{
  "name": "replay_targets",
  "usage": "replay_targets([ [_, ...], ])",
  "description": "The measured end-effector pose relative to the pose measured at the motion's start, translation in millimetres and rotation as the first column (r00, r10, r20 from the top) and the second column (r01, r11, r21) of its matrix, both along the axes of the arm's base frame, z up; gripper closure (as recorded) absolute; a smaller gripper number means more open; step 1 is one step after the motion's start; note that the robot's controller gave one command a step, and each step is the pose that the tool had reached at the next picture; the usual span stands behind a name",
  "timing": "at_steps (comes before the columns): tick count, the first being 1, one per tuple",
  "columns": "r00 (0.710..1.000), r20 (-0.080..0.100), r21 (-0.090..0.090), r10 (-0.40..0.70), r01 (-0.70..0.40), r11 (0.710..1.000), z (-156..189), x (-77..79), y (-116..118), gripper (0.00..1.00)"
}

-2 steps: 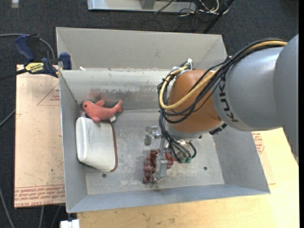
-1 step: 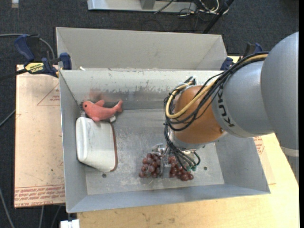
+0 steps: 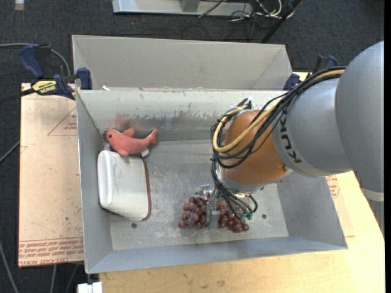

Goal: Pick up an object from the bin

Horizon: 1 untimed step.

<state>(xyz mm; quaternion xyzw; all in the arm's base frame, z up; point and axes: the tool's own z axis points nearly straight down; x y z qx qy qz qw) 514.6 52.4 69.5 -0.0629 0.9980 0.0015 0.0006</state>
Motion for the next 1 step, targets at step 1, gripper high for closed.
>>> replay_targets([
  [1, 0.999, 0.009, 0.001, 0.031, -0.031, 1.000, 159.7, 7.1, -3.9, 1.00],
])
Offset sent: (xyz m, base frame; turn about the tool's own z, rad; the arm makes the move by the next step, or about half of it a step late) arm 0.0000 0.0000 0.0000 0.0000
